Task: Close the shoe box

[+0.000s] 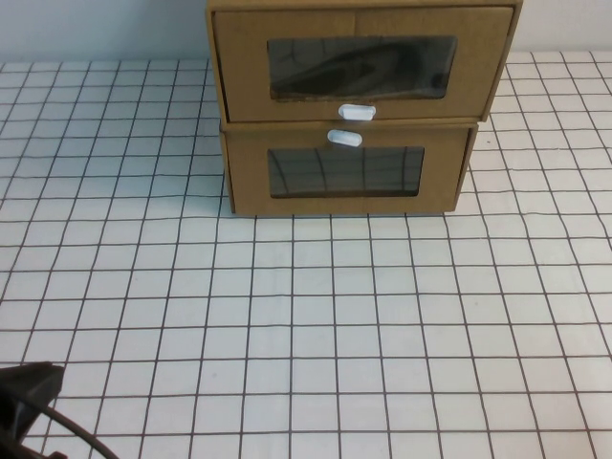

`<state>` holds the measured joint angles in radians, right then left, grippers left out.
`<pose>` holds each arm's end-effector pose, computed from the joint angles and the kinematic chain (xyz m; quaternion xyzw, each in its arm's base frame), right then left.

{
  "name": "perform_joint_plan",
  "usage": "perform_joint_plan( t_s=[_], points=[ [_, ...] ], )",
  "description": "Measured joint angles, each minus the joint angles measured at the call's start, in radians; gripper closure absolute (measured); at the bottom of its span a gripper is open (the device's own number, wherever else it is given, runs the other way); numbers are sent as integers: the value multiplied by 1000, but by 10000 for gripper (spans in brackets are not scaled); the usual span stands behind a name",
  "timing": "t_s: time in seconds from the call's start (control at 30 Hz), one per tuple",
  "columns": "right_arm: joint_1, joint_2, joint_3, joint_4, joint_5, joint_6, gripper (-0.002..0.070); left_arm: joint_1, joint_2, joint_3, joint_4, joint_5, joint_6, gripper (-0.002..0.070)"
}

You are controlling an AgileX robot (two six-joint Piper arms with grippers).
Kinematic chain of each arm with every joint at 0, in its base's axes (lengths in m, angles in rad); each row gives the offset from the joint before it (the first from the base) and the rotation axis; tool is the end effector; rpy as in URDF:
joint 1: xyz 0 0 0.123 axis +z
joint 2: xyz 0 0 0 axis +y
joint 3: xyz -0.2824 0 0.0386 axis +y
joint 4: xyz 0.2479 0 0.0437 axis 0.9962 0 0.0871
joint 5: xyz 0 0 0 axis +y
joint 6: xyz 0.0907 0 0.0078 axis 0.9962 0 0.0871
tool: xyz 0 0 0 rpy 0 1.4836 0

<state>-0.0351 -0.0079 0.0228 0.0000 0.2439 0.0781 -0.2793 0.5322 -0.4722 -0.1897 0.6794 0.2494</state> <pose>0.0555 -0.0019 0.1837 0.0433 0.7639 0.0138 0.6438 0.0918 -0.0376 0.2740 0.1949 0.8717 -0.0926 0.4400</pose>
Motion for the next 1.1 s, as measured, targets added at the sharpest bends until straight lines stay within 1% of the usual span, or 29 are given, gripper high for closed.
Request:
perform_joint_plan(
  t_s=[0.1, 0.23, 0.3, 0.6, 0.8, 0.93, 1.1],
  points=[
    [59, 0, 0, 14, 41, 0, 689, 0, 0, 0, 0, 0, 0, 677],
    [100, 0, 0, 25, 98, 0, 689, 0, -8, 0, 0, 0, 0, 678],
    [100, 0, 0, 28, 107, 2, 689, 10, -36, 0, 0, 1, 0, 677],
    [100, 0, 0, 30, 113, 3, 689, 117, -266, 0, 0, 3, 0, 677],
    [100, 0, 0, 30, 113, 3, 689, 167, -398, 0, 0, 10, 0, 677],
    [100, -2, 0, 30, 113, 3, 689, 189, -454, 0, 0, 12, 0, 677],
    [100, -2, 0, 30, 113, 3, 689, 196, -470, 0, 0, 18, 0, 677]
  ],
)
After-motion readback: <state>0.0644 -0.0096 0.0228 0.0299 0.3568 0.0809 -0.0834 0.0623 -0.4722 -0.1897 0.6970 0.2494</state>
